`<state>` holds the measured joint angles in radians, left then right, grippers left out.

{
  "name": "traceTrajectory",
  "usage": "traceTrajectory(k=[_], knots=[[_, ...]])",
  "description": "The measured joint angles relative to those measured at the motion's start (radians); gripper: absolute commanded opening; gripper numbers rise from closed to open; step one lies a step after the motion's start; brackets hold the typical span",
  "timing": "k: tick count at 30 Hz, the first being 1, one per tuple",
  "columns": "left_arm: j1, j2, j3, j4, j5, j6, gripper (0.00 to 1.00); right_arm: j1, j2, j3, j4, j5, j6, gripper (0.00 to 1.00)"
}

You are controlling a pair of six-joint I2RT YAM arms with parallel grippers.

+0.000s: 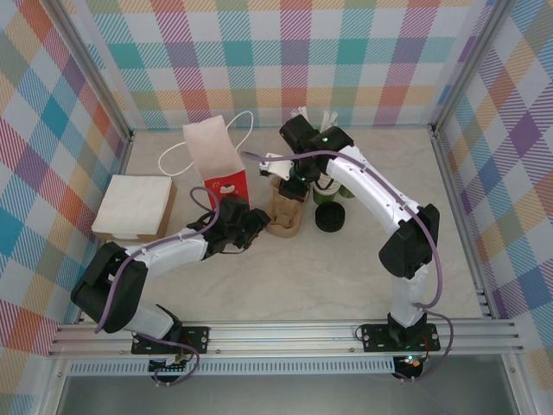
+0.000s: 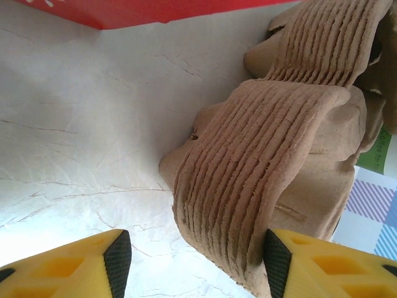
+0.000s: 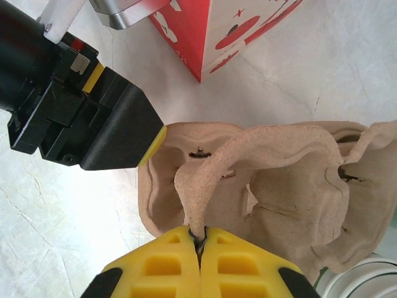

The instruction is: Pack the takeout coffee

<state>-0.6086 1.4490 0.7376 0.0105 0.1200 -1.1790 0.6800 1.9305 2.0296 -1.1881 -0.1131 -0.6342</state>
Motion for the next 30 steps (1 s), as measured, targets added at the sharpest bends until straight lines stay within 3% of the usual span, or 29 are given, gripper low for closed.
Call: traceTrajectory(k=[15,22,30], knots=[[-0.005,-0.17,0.023,-0.145,-0.014,0.05,0.67,-0.001,-0.043,0.037,-0.026,0.021,-0.01,0.0],[-0.005,-0.388,0.072,-0.294,0.003,0.093,0.67,0.001,-0.256,-0.155,0.043,-0.003,-0.003,0.0],[-0.005,-0.489,0.227,-0.425,0.048,0.103,0.65,0.039,-0.517,-0.378,0.173,0.028,0.013,0.0]])
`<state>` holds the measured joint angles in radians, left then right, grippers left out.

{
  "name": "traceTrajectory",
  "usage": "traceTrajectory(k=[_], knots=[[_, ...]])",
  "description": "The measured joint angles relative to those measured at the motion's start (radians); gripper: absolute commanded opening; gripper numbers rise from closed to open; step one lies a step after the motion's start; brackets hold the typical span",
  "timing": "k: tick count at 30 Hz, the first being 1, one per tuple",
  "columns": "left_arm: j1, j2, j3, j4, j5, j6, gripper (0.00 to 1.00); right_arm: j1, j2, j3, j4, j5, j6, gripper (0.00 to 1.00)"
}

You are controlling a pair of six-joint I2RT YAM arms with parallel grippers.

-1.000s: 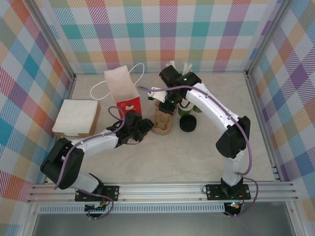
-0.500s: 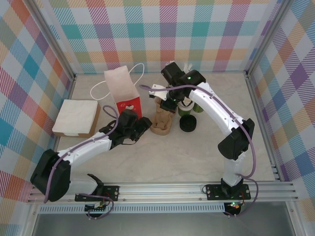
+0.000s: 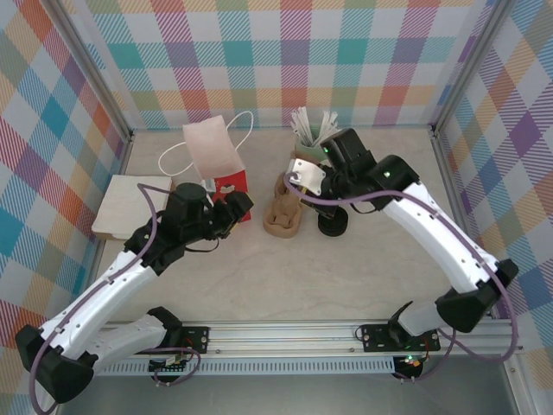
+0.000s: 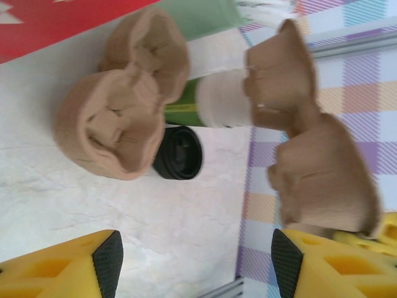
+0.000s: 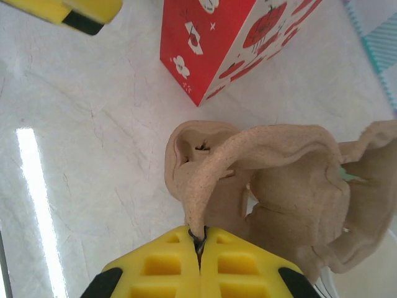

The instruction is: Pack the takeout coffee

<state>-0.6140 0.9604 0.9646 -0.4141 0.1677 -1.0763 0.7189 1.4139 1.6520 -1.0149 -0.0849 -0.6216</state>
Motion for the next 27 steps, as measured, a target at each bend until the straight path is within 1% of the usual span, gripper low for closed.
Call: traceTrajectory(k=[4,10,15,19,22,25,27], knots=[[-0.001,0.035,0.114,-0.002,0.048,-0.001,0.64,0.034,-0.07,-0.066,0.058,0.042,-0.001,0.0],[-0.03,0.13,0.253,0.014,0.098,-0.001,0.63,0.091,-0.117,-0.151,0.15,0.125,-0.029,0.0],[-0.063,0.217,0.308,0.028,0.11,0.0,0.6,0.12,-0.142,-0.17,0.184,0.172,-0.058,0.0],[-0.08,0.26,0.322,0.031,0.113,0.0,0.56,0.134,-0.151,-0.17,0.206,0.196,-0.075,0.0],[-0.082,0.275,0.323,0.032,0.112,0.0,0.52,0.143,-0.151,-0.17,0.211,0.208,-0.078,0.0],[-0.085,0.283,0.323,0.039,0.113,-0.001,0.45,0.149,-0.151,-0.17,0.213,0.21,-0.084,0.0],[-0.085,0.288,0.323,0.053,0.113,0.0,0.42,0.153,-0.151,-0.17,0.214,0.212,-0.09,0.0]])
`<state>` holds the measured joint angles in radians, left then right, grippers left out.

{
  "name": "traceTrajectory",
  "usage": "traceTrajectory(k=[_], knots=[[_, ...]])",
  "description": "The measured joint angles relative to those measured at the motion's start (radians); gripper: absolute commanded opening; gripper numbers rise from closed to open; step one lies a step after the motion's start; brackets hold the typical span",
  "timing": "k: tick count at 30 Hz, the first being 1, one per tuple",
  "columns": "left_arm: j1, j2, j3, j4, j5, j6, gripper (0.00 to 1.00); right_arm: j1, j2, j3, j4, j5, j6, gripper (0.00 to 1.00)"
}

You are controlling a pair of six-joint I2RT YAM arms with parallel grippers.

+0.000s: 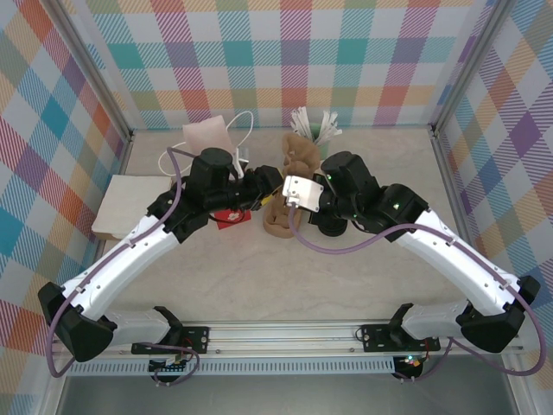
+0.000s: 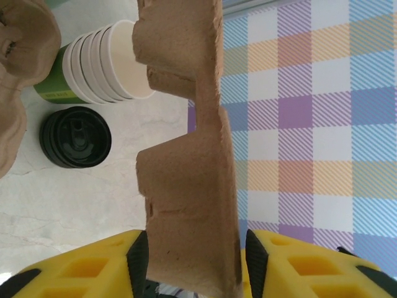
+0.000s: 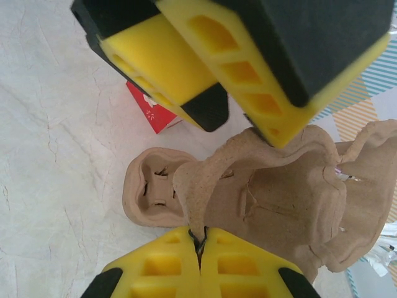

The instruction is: Pack the takeout coffee

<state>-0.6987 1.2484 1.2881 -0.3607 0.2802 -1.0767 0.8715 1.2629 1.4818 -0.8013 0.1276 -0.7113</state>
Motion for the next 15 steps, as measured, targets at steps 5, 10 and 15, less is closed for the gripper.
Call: traceTrajectory(k=[5,10,15], knots=[[0.0,0.014,0.0,0.024,0.01,-0.004,0.32,0.008,0.0,0.0,0.0,0.004,-0.009,0.0],[0.0,0.024,0.0,0.039,0.019,-0.004,0.19,0.01,0.006,-0.001,-0.002,0.008,-0.012,0.0],[0.0,0.025,0.0,0.05,0.023,0.006,0.03,0.013,0.013,-0.001,-0.007,0.007,-0.011,0.02]])
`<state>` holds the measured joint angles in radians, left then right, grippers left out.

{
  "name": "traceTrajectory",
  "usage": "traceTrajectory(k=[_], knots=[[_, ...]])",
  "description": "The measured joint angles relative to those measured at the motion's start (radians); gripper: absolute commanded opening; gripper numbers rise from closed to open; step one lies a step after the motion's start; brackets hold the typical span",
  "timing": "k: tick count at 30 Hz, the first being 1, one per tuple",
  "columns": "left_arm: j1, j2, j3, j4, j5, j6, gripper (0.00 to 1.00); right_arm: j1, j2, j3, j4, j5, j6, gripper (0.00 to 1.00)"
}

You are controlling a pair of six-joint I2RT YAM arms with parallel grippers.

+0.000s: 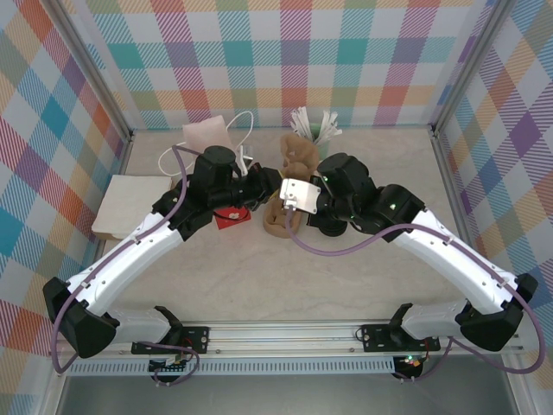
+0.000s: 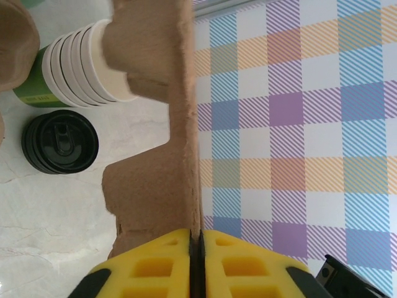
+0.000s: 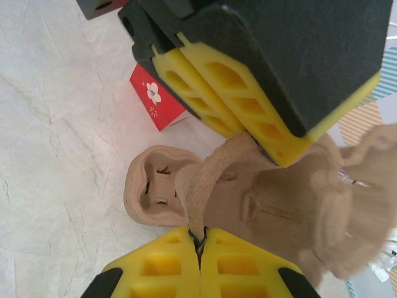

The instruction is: Pack the takeout coffee

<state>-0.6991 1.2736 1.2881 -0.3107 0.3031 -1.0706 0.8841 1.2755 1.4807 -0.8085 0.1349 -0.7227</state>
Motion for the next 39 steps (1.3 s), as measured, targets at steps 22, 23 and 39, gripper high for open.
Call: traceTrajectory(k=[22,23,39], knots=[[-0.095,-0.095,-0.049,-0.122,-0.1,0.36,0.0,-0.018,-0.111,0.02,-0.103,-0.022,0.131,0.75],[-0.1,-0.106,-0.058,-0.123,-0.103,0.366,0.0,-0.025,-0.097,0.024,-0.1,-0.022,0.132,0.75],[-0.106,-0.175,-0.145,-0.094,-0.103,0.401,0.0,-0.124,0.094,0.049,-0.036,-0.11,0.132,0.75]])
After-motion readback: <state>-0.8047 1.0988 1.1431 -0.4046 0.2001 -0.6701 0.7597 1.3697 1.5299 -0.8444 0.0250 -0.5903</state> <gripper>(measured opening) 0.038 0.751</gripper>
